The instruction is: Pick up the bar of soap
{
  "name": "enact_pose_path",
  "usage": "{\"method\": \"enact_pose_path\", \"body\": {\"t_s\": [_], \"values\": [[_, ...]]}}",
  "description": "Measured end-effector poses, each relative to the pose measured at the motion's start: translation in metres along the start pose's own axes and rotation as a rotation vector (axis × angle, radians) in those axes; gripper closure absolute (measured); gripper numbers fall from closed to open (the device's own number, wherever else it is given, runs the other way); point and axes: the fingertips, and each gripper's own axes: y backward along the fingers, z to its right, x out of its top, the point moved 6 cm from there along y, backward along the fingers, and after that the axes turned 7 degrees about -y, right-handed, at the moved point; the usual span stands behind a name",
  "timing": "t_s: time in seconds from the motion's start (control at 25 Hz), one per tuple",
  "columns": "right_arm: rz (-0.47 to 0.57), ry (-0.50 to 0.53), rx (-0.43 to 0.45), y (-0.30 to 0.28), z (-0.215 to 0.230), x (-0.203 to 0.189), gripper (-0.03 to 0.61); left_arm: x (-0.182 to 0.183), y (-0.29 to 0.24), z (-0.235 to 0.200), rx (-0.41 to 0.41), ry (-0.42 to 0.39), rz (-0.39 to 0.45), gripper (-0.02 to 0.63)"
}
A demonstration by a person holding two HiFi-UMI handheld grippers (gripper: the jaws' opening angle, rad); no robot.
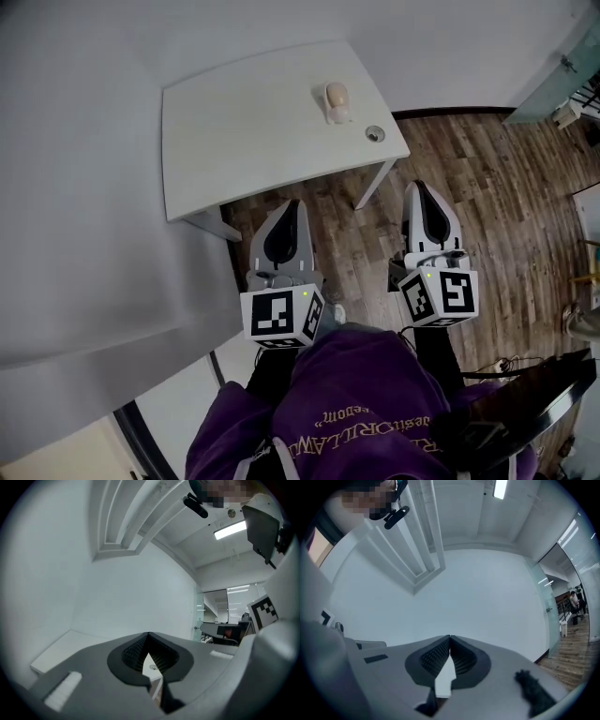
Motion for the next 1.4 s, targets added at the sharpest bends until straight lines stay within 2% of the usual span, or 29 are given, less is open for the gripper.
{"method": "enact_pose_path", "body": {"t_s": [0.4,0.68,1.04,1.4], "values": [[0.008,0.002,-0.037,-0.076,-0.006,-0.008,0.572,0.000,-0.064,-0.049,-0.040,0.009,-0.003,0.606],[-0.005,0.006,-0.056,-0.107,-0.012,-0.018,0.572,-0.007,-0.093,-0.073,-0.064,0.022,-0.021,0.606],[-0.012,0.002,-0.107,-0.134,0.018,-0.022,0.572,-0.016,-0.136,-0.072,-0.086,0.033,-0.042,0.606],[-0.004,-0.012,-0.050,-0.198,0.065,-0.010,0.572,-0.011,-0.205,-0.059,-0.050,0.014,-0.042,0.606]]}}
